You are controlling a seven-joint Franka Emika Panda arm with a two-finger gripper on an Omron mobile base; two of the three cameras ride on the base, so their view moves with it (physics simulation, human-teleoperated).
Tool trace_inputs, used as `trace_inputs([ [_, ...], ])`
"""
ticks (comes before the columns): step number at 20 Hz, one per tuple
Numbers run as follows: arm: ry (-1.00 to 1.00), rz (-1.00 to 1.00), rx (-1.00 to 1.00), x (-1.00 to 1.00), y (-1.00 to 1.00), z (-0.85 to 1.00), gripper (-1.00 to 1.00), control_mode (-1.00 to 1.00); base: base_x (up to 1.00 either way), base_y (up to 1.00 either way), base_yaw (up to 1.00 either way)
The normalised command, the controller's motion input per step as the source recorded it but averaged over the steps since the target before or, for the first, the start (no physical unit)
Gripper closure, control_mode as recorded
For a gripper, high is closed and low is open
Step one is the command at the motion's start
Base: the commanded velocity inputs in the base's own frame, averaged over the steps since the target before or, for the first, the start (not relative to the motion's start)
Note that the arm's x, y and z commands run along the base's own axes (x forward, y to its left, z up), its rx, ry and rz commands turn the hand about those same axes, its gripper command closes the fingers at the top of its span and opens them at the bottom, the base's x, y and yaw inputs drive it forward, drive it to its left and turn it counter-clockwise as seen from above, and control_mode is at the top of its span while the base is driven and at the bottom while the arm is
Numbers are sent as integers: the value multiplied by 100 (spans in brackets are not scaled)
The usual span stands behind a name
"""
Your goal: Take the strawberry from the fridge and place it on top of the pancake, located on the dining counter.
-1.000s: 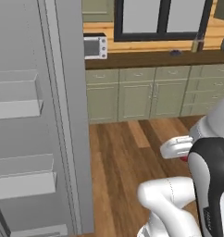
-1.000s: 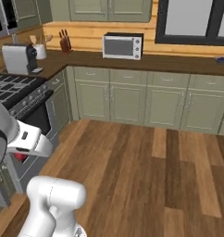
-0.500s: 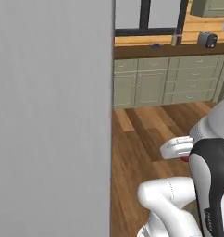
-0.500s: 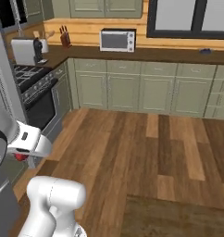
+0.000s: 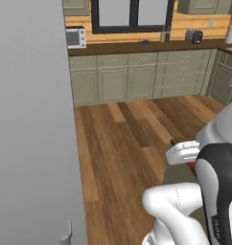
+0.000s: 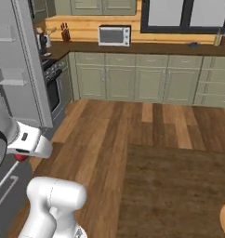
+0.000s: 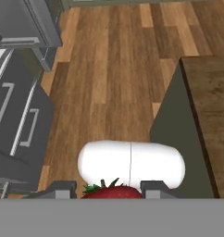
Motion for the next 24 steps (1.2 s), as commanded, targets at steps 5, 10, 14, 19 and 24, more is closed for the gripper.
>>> trace_inputs([
  [5,0,0,0,0,0,0,100,100,-100,-39,-8],
  [10,0,0,0,0,0,0,100,100,-100,-46,-9],
  [14,0,0,0,0,0,0,100,100,-100,-80,-14],
  [19,0,0,0,0,0,0,100,100,-56,-100,-13],
  [24,0,0,0,0,0,0,100,100,0,-100,-6],
])
